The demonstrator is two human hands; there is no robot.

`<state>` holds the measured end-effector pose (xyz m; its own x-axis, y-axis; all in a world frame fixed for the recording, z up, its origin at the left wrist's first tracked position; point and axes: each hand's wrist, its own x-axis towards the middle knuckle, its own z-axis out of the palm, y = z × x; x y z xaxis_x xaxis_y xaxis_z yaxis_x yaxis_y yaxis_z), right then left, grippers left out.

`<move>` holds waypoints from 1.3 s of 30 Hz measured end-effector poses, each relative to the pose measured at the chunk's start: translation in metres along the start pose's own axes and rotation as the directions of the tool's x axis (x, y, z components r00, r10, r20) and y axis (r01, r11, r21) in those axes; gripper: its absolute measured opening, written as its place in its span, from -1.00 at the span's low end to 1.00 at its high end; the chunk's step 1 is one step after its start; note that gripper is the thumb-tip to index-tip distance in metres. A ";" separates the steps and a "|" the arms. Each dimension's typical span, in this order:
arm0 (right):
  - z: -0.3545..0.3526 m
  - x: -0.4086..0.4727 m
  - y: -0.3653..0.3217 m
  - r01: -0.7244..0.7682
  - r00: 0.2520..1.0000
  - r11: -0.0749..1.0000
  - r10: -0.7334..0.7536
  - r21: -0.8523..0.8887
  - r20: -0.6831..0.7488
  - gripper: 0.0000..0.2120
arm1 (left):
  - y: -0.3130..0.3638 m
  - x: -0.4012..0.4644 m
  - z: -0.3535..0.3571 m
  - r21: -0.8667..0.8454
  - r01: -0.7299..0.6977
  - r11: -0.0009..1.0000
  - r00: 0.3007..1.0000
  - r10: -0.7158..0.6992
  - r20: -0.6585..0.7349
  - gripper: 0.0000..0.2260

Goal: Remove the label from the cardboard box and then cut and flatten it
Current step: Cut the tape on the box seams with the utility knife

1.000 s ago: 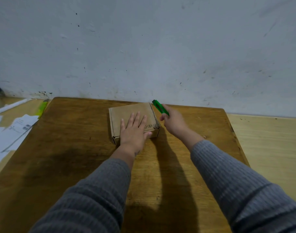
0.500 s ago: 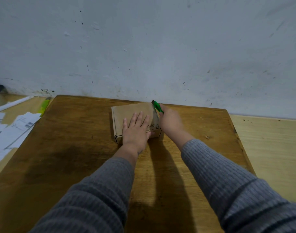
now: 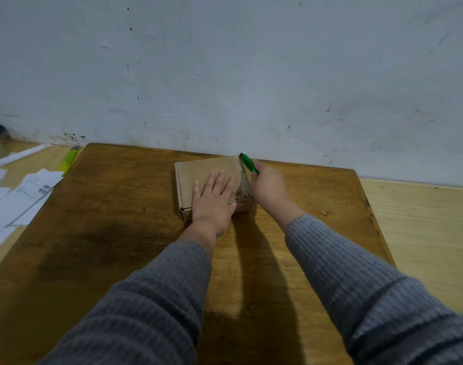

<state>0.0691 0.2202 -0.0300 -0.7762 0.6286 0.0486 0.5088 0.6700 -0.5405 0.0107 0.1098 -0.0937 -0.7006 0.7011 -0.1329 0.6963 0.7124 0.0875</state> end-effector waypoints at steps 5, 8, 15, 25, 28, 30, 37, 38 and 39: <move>0.002 0.003 -0.003 -0.014 0.999 0.999 0.015 -0.039 0.032 -0.68 | 0.000 -0.001 0.000 -0.005 0.000 1.000 1.000 0.000 0.002 -0.45; 0.004 0.007 -0.008 -0.029 0.997 0.993 0.037 -0.116 0.073 -0.69 | 0.001 0.001 -0.001 -0.007 0.004 1.000 1.000 -0.005 -0.001 -0.43; 0.001 0.007 -0.015 -0.030 0.986 0.979 0.061 -0.201 0.154 -0.66 | 0.002 -0.001 0.000 0.014 0.027 1.000 1.000 -0.027 -0.008 -0.42; -0.009 -0.024 -0.004 -0.034 0.983 0.971 0.075 -0.236 0.168 -0.66 | 0.003 -0.001 -0.002 -0.009 0.038 0.999 0.999 -0.038 0.004 -0.44; -0.014 -0.035 -0.001 -0.045 0.985 0.979 0.076 -0.200 0.155 -0.63 | 0.003 0.000 -0.002 -0.021 0.035 0.999 0.999 -0.034 0.020 -0.42; -0.017 -0.039 -0.001 -0.041 0.983 0.976 0.078 -0.212 0.168 -0.62 | 0.003 0.000 -0.003 -0.025 0.036 0.999 0.999 -0.036 0.029 -0.42; -0.022 -0.060 0.005 -0.057 0.982 0.970 0.097 -0.234 0.162 -0.58 | 0.002 0.000 -0.003 -0.043 0.033 0.999 0.999 -0.032 0.028 -0.40; -0.022 -0.063 0.005 -0.051 0.982 0.970 0.092 -0.236 0.165 -0.58 | 0.002 0.000 -0.003 -0.042 0.034 0.999 0.999 -0.033 0.028 -0.39; -0.022 -0.066 0.006 -0.053 0.982 0.971 0.093 -0.231 0.166 -0.57 | 0.002 0.000 -0.003 -0.042 0.034 0.999 0.999 -0.033 0.028 -0.39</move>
<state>0.1315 0.1917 -0.0177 -0.7765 0.6138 -0.1425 0.6216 0.7088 -0.3335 0.0120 0.1114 -0.0910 -0.7183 0.6762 -0.1635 0.6650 0.7365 0.1243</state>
